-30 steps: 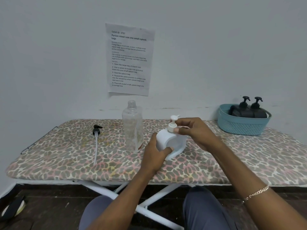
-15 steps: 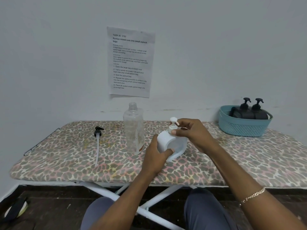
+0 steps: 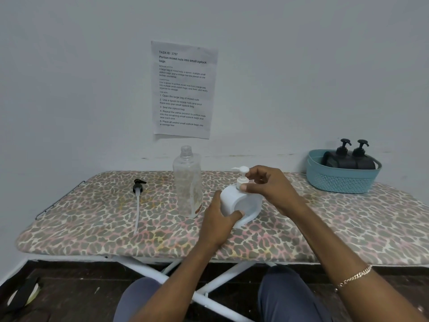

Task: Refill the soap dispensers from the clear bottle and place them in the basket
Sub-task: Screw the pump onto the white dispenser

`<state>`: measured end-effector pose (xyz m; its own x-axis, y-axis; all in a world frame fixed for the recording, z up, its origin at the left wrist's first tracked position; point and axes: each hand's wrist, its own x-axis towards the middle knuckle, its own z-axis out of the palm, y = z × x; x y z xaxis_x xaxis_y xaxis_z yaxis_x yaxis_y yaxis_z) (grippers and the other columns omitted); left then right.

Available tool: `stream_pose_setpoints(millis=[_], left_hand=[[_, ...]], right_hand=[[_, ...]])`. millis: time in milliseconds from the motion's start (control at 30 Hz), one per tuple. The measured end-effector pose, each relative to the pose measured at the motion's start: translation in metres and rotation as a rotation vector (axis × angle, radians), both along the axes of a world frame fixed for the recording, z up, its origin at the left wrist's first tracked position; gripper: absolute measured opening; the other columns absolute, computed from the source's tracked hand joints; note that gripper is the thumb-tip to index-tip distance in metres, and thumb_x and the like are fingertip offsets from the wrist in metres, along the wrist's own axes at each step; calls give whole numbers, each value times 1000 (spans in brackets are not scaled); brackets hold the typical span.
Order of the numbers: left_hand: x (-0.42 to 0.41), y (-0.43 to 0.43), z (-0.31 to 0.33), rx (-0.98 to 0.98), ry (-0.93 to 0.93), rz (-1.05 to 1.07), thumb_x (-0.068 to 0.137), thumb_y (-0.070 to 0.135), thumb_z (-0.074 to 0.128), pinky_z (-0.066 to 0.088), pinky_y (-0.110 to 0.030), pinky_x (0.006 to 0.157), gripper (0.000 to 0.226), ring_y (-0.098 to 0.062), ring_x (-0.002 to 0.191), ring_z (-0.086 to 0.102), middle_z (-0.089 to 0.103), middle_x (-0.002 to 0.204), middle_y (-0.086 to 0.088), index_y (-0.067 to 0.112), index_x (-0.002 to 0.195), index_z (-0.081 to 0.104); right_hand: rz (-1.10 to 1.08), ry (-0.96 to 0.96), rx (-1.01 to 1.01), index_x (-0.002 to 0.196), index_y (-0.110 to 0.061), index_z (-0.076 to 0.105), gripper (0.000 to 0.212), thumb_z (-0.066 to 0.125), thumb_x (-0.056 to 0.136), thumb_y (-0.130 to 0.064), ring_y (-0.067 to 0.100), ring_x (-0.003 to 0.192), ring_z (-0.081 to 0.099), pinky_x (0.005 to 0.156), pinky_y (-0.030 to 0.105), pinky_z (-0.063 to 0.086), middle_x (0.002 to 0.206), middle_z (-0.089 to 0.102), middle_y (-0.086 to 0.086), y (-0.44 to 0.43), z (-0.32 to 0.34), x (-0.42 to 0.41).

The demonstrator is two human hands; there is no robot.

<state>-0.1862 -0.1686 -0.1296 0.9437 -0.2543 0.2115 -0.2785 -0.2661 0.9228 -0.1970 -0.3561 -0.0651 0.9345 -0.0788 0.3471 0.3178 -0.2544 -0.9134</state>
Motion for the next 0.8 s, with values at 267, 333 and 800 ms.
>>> stream_pose_setpoints(millis=[267, 333, 800], left_hand=[[0, 1, -1, 0, -8, 0, 75, 44, 72, 57, -34, 82, 62, -8, 102, 65, 65, 119, 13, 39, 133, 51], [1, 1, -1, -4, -8, -2, 76, 43, 72, 58, -35, 82, 60, -6, 100, 66, 65, 118, 14, 42, 133, 50], [1, 0, -3, 3, -21, 4, 75, 47, 72, 59, -39, 85, 62, -9, 102, 66, 66, 119, 12, 43, 133, 51]], right_hand=[[143, 48, -9, 121, -21, 77, 30, 75, 93, -10, 18, 118, 69, 107, 45, 53, 125, 75, -7, 0, 0, -2], [73, 21, -3, 115, -19, 79, 28, 81, 88, -10, 20, 112, 72, 104, 47, 55, 116, 78, -5, 3, -1, -2], [80, 34, 62, 116, -19, 78, 31, 83, 86, -13, 21, 110, 72, 98, 39, 57, 114, 78, -1, 3, -2, -1]])
